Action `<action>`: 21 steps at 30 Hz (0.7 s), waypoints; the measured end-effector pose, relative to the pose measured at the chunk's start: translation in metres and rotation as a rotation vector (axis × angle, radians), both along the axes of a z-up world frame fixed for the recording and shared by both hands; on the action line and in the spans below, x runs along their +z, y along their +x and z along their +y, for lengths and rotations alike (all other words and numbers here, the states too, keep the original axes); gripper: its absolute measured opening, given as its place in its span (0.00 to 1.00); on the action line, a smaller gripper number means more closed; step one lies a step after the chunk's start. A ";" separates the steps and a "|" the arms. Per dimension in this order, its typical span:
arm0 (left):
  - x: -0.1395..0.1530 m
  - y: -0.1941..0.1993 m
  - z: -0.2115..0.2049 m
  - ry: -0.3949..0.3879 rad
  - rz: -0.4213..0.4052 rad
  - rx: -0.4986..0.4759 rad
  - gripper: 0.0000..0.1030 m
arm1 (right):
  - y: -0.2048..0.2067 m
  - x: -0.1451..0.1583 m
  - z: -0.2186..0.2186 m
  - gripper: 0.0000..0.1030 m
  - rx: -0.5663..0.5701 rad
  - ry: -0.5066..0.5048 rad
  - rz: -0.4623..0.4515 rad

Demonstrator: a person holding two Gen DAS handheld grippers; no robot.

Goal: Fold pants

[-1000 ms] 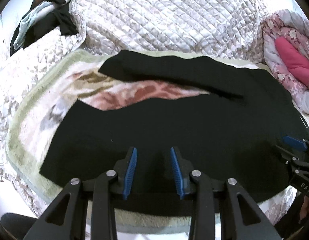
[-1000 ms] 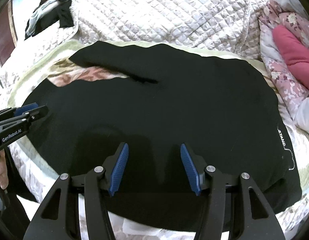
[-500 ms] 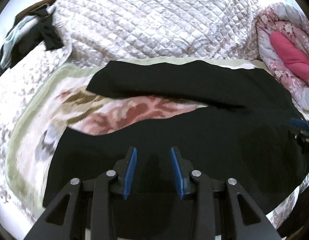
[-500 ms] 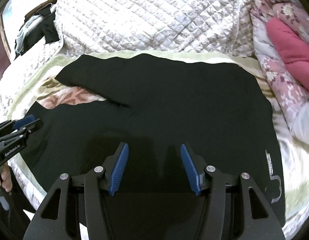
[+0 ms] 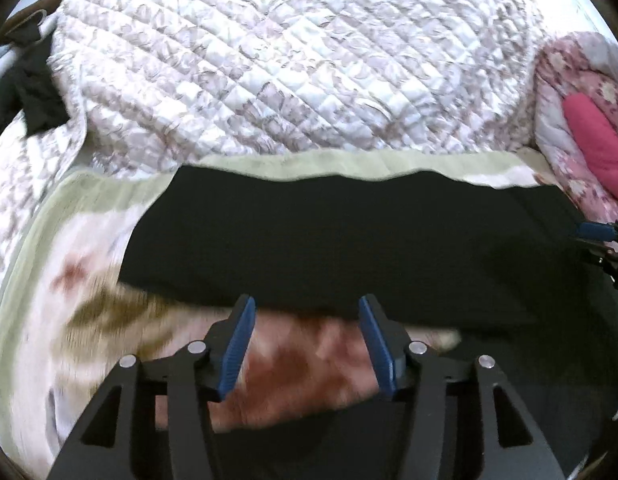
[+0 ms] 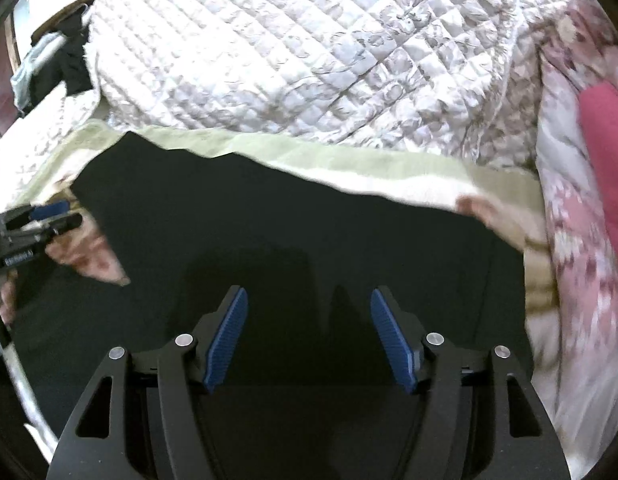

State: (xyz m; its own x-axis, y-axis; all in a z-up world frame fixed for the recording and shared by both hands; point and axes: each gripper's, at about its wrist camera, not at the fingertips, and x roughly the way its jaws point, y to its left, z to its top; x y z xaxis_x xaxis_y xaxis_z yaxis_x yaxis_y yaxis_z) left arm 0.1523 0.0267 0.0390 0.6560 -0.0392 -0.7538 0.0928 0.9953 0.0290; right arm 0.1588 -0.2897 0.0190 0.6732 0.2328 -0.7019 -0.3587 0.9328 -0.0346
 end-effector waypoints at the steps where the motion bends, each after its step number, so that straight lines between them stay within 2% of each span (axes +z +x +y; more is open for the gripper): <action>1: -0.001 0.012 0.001 0.005 -0.004 0.002 0.57 | 0.010 -0.001 -0.001 0.63 -0.001 -0.008 0.003; 7: -0.013 0.076 0.002 0.013 0.000 0.025 0.60 | 0.072 -0.011 0.003 0.67 0.019 -0.052 0.025; 9: -0.020 0.093 0.000 0.005 0.018 0.025 0.60 | 0.091 -0.018 0.001 0.67 0.013 -0.066 0.057; 14: -0.044 0.118 -0.008 0.029 0.059 0.033 0.61 | 0.115 -0.033 0.002 0.68 0.015 -0.126 0.109; 16: -0.045 0.120 -0.011 0.031 0.048 0.026 0.61 | 0.118 -0.035 0.005 0.68 0.024 -0.149 0.118; 17: -0.045 0.121 -0.014 0.041 0.045 0.020 0.61 | 0.118 -0.036 0.008 0.66 0.030 -0.165 0.118; 18: -0.045 0.121 -0.016 0.051 0.042 0.015 0.60 | 0.119 -0.037 0.009 0.59 0.035 -0.169 0.120; 19: -0.046 0.121 -0.018 0.058 0.041 0.008 0.58 | 0.119 -0.038 0.011 0.33 0.054 -0.152 0.131; 21: -0.048 0.122 -0.024 0.044 0.051 -0.034 0.35 | 0.117 -0.039 0.015 0.19 0.048 -0.169 0.125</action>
